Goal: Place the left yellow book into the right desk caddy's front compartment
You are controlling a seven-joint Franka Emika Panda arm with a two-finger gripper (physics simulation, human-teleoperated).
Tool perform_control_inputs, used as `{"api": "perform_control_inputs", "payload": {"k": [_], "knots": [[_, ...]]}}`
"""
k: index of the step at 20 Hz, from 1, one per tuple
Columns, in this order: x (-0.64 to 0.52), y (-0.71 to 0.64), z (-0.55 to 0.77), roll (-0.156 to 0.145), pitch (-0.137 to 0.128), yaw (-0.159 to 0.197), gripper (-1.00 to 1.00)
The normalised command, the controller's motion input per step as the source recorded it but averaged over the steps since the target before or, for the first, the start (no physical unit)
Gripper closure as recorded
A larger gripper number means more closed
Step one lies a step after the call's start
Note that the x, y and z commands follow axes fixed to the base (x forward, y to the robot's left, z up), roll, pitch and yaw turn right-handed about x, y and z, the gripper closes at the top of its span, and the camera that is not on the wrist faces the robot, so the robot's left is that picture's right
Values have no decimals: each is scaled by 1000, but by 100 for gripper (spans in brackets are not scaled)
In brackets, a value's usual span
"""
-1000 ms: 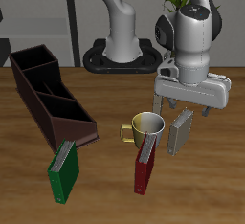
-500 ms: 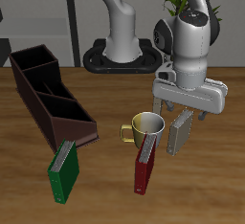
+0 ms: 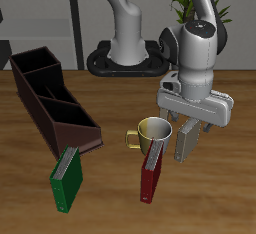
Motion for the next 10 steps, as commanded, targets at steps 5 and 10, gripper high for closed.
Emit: {"api": "perform_control_inputs", "payload": {"k": [5, 10], "knots": [[-14, 88, -157, 16, 25, -21, -100], [22, 101, -113, 12, 21, -16, -100]]}}
